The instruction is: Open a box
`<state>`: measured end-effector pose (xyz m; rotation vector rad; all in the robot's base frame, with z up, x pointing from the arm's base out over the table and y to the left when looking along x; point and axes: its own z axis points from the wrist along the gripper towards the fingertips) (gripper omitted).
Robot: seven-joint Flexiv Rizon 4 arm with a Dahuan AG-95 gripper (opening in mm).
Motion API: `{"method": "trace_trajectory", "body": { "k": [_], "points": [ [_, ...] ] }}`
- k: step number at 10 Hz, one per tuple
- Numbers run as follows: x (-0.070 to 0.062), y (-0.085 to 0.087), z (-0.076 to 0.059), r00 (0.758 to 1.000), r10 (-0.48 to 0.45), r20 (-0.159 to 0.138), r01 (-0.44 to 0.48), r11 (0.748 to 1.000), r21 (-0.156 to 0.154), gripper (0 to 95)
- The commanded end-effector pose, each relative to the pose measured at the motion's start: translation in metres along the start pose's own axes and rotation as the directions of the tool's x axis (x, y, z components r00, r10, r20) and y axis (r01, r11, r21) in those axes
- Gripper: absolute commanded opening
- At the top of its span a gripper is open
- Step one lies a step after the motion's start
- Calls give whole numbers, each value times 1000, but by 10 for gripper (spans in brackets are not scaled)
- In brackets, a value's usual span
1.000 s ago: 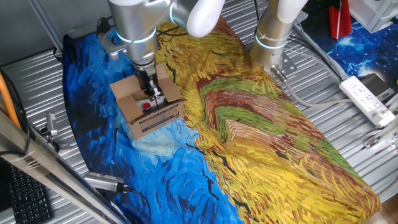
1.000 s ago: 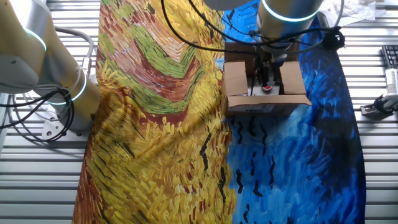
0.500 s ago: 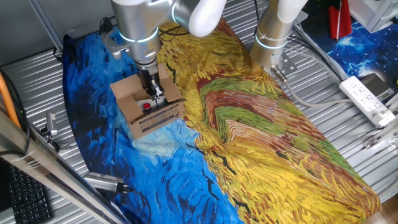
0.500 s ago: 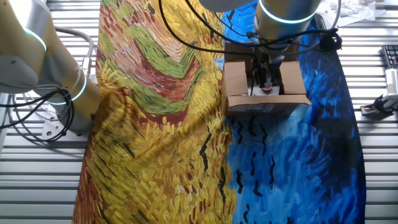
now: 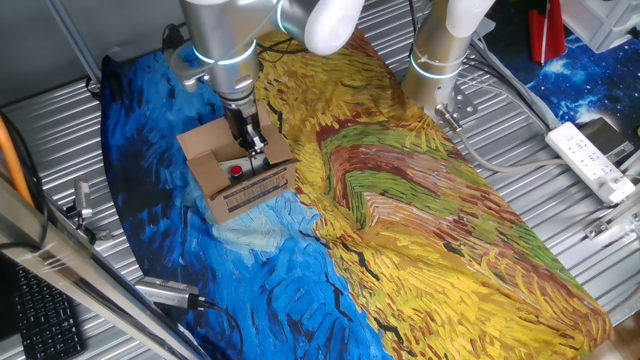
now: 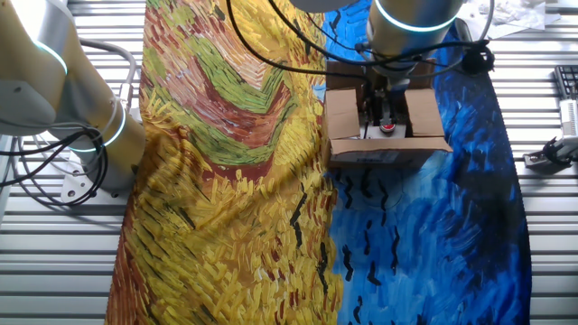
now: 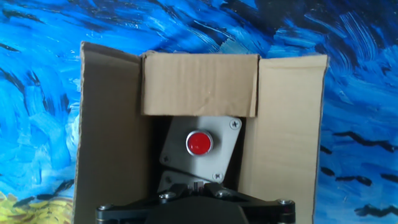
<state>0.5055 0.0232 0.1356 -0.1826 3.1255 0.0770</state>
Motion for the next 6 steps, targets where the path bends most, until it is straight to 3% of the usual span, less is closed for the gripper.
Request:
{"method": "trace_trajectory", "body": {
  "k": [1, 6],
  "points": [
    [3, 0, -1, 1000, 2, -5, -2, 1000, -3, 0],
    [16, 1, -6, 1000, 1, -18, -1, 1000, -9, 0]
  ]
}}
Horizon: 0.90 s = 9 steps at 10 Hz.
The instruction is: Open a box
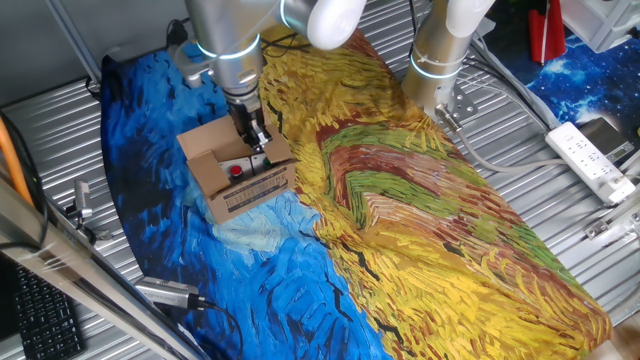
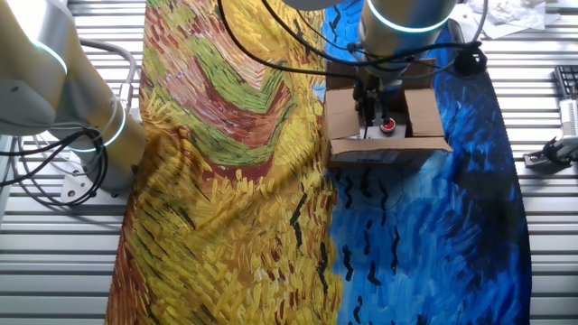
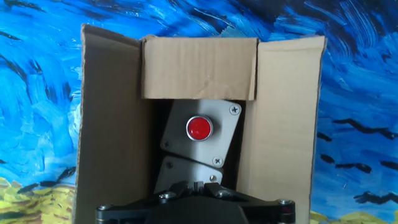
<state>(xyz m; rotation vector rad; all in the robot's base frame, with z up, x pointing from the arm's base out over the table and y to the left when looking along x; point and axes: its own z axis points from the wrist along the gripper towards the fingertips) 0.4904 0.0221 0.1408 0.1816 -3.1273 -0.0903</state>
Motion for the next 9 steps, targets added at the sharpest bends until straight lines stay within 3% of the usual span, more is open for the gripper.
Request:
{"method": "trace_trajectory", "body": {
  "k": [1, 9],
  "points": [
    [4, 0, -1, 1000, 0, -2, 0, 1000, 0, 0],
    [33, 10, -20, 1000, 6, -16, -6, 1000, 5, 0]
  ]
}}
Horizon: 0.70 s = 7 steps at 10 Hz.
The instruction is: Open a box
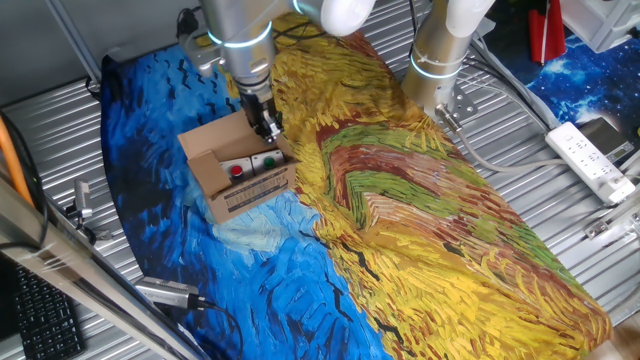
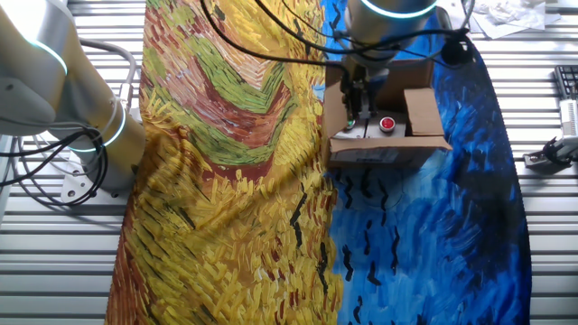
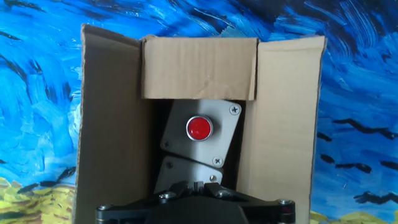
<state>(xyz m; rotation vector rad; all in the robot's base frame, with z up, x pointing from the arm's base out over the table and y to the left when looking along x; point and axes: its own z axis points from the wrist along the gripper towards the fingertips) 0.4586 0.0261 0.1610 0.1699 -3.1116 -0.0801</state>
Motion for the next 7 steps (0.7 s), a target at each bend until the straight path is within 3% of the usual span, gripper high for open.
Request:
{"method": "trace_trajectory", "body": {
  "k": [1, 7],
  "points": [
    [7, 2, -2, 1000, 1, 0, -1, 1000, 1, 0],
    [34, 9, -8, 1000, 8, 1, -8, 1000, 6, 0]
  ]
}}
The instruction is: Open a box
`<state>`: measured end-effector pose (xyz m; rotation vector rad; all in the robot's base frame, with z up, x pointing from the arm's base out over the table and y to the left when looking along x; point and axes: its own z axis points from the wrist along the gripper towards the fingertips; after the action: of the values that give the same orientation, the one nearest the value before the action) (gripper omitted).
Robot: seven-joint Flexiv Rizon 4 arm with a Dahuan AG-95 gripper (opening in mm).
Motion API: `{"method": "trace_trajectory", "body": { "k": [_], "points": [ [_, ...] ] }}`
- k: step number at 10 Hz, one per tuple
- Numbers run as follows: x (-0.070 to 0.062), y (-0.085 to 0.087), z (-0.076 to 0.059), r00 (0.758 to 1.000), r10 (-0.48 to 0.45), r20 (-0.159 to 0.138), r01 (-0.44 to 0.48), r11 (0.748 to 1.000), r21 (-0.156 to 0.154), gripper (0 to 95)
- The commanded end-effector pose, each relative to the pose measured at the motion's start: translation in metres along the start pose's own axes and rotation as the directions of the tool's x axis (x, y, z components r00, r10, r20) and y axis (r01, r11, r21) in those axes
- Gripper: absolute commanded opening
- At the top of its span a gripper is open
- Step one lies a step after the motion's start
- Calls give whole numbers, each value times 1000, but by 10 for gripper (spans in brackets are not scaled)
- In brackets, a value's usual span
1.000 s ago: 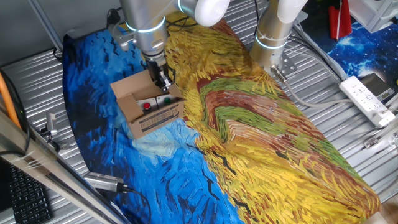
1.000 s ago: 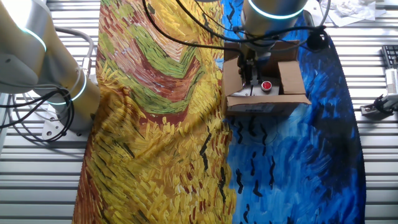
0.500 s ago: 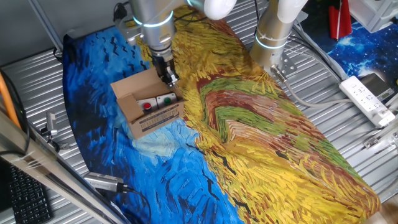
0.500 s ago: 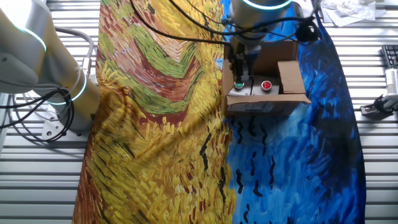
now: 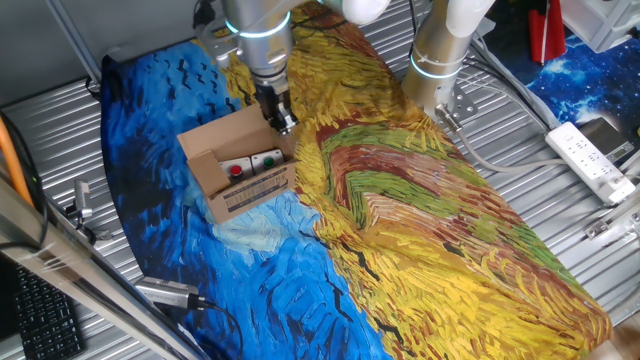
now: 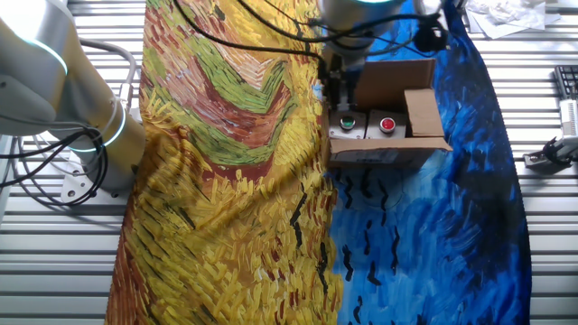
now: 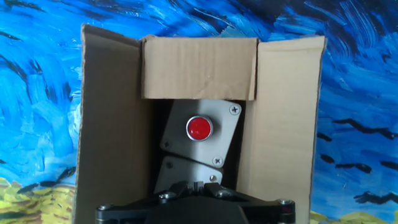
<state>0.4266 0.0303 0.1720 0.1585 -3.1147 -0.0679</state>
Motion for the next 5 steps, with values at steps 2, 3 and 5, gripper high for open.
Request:
{"method": "trace_trajectory", "body": {
  "k": [2, 3, 5],
  "points": [
    [12, -1, 7, 1000, -4, 6, 4, 1000, -2, 0],
    [16, -2, 9, 1000, -5, 9, 5, 1000, -2, 0],
    [21, -3, 12, 1000, -7, 13, 7, 1000, -2, 0]
  ]
}}
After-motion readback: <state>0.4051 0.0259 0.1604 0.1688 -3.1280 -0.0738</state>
